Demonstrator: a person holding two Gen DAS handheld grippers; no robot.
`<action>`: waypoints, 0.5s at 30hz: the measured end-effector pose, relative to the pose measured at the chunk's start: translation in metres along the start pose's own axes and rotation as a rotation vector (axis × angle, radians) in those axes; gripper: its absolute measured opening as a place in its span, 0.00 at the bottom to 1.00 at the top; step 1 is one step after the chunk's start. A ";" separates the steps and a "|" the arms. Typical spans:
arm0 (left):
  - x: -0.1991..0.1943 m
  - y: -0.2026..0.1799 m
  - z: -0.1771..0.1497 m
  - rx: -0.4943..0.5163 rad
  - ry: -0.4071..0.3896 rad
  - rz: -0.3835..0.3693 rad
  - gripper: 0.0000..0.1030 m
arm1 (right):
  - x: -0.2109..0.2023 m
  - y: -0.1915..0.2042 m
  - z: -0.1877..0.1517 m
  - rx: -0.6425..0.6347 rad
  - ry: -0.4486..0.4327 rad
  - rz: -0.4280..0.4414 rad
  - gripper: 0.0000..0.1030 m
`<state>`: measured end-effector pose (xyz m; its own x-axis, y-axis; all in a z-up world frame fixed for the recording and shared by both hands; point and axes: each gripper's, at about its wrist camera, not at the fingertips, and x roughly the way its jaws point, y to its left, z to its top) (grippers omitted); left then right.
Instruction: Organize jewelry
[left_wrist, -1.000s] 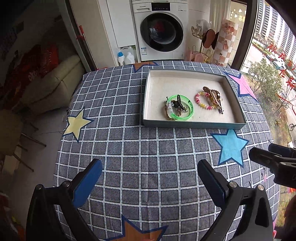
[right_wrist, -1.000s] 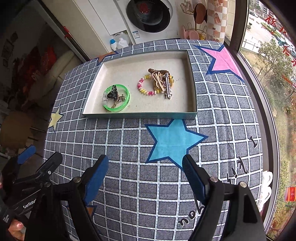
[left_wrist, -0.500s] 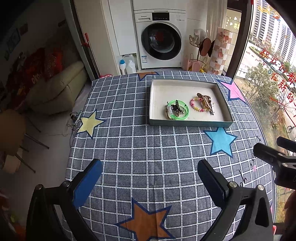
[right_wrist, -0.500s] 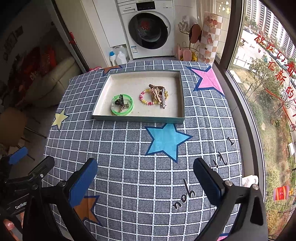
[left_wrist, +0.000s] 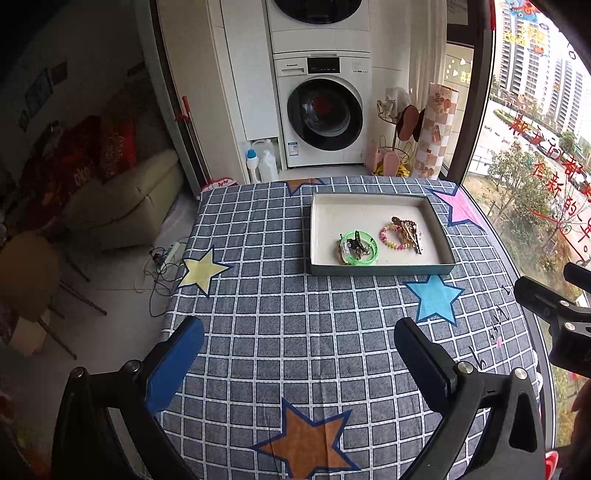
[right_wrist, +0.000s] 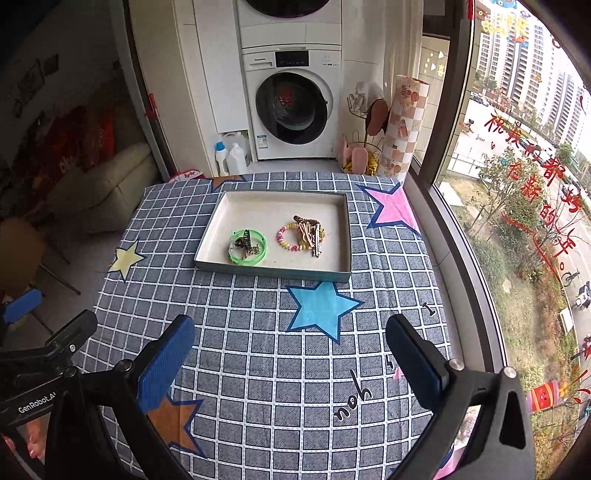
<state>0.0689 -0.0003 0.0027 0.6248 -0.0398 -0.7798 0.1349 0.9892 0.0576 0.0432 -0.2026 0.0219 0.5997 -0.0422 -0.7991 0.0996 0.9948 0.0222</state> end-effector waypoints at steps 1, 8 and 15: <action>-0.002 0.001 0.000 0.000 -0.004 -0.002 1.00 | -0.003 0.001 0.001 -0.001 -0.009 -0.003 1.00; -0.011 0.006 0.003 -0.016 -0.030 -0.004 1.00 | -0.018 0.007 0.004 -0.009 -0.055 -0.025 1.00; -0.017 0.007 0.007 -0.033 -0.059 0.000 1.00 | -0.024 0.010 0.005 -0.004 -0.084 -0.029 1.00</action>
<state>0.0646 0.0066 0.0202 0.6688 -0.0469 -0.7419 0.1098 0.9933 0.0361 0.0340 -0.1917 0.0442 0.6608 -0.0788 -0.7464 0.1153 0.9933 -0.0028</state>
